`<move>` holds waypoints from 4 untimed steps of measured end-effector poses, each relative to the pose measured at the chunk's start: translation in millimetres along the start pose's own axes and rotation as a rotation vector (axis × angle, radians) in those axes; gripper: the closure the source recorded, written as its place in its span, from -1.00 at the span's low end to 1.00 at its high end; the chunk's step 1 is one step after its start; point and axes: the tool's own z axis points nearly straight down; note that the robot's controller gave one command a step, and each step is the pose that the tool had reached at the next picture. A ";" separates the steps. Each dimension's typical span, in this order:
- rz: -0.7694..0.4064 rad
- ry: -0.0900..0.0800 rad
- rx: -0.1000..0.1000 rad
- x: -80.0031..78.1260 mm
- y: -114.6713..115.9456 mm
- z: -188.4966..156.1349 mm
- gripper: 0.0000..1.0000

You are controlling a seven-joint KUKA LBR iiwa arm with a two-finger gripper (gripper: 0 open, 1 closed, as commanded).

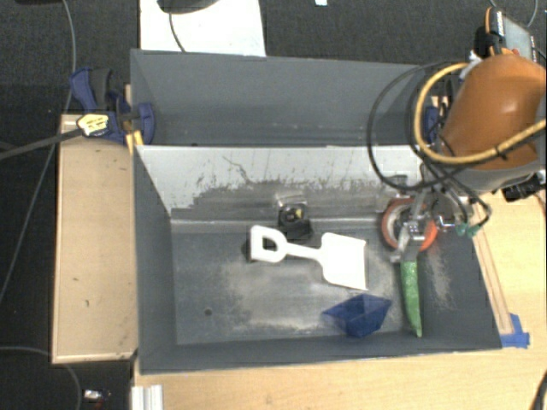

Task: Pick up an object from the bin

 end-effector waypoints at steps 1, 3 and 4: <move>-0.003 -0.008 0.001 -1.5 0.3 -4.2 -1.00; 0.219 -0.031 -0.001 -19.6 91.6 64.7 -1.00; 0.147 -0.014 -0.003 3.1 90.6 161.5 -1.00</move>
Offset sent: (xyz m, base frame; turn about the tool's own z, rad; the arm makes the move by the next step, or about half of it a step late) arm -0.0095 0.0895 -0.1566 0.1434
